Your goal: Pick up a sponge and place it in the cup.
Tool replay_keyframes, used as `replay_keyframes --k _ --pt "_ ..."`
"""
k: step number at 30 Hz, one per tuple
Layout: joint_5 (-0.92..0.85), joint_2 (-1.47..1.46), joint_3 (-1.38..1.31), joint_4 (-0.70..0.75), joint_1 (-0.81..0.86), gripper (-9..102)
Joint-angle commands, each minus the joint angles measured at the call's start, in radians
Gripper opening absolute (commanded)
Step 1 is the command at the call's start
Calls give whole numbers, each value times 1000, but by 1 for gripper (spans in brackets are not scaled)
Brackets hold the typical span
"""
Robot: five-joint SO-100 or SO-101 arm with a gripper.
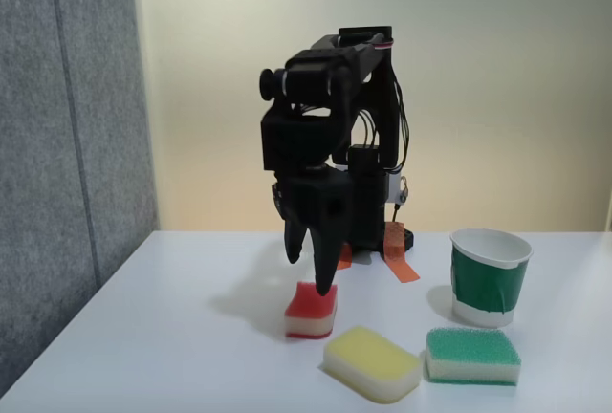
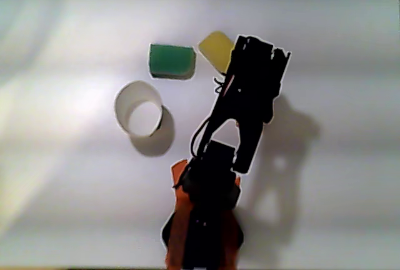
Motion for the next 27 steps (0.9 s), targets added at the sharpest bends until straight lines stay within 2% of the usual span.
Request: replay_keyframes --k 1,4,15,21,27 --pt "-32 72 40 -44 9 38" --pt "-43 92 83 -78 -8 43" --pt "-49 239 374 -276 -64 46" --pt "-61 219 376 -272 -69 46" --pt "-87 71 183 -206 -61 46"
